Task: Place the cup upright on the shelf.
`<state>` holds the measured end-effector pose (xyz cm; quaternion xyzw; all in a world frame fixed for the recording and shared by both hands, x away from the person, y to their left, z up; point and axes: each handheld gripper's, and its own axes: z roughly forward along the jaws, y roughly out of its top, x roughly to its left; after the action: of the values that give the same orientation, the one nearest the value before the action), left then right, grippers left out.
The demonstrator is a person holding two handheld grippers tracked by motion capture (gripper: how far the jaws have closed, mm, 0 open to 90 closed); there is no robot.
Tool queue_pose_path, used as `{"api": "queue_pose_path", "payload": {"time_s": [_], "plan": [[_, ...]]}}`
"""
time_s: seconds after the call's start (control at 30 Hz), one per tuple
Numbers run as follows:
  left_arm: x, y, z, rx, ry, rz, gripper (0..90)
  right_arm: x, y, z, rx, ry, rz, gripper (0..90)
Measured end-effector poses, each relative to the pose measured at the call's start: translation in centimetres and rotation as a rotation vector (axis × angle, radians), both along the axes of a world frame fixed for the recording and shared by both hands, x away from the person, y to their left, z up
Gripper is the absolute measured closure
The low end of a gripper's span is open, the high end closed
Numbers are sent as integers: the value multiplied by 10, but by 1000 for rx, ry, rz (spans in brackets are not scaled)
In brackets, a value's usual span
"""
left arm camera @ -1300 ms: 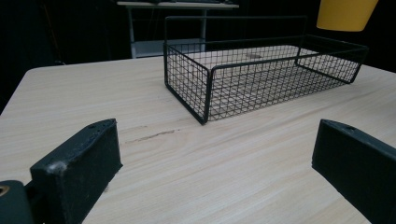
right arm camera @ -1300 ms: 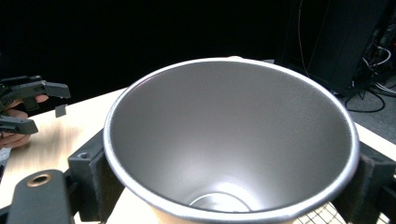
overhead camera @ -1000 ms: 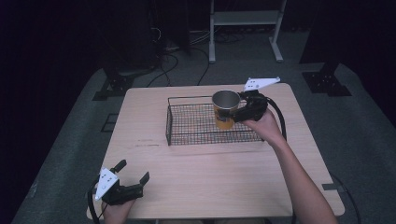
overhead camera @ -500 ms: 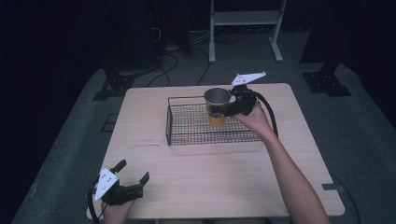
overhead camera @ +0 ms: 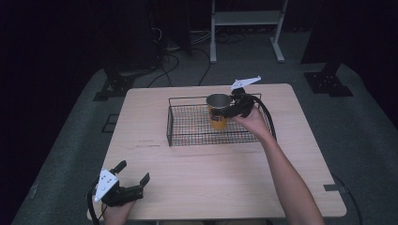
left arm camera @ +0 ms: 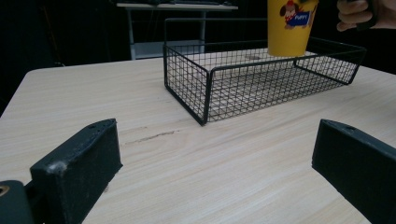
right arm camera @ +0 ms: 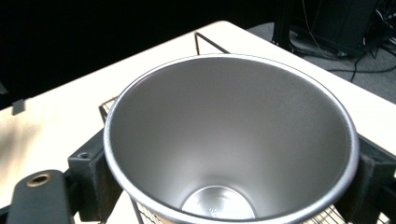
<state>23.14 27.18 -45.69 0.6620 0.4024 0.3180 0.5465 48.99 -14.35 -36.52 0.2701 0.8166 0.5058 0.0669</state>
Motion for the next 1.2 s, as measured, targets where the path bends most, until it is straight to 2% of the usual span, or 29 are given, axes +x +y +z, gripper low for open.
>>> {"api": "queue_pose_path", "payload": {"time_s": [0.13,0.37,0.47,0.57,0.83,1.1,1.2], "plan": [[0,0,0,-1,-1,0,1,7,-1,-9,-27,22,-19,120],[0,0,0,-1,-1,-1,1,16,2,-20,-81,33,-42,120],[0,1,0,-3,-2,0,1,19,5,-24,-97,44,-35,120],[-1,2,0,-5,-1,3,1,21,8,-29,-131,43,-31,120],[-1,2,0,-7,-2,2,1,26,12,-40,-178,32,-37,120],[-1,1,1,-5,-3,2,1,26,9,-42,-172,40,-44,119],[-1,1,1,-4,-5,2,1,25,9,-42,-184,34,-41,119]]}}
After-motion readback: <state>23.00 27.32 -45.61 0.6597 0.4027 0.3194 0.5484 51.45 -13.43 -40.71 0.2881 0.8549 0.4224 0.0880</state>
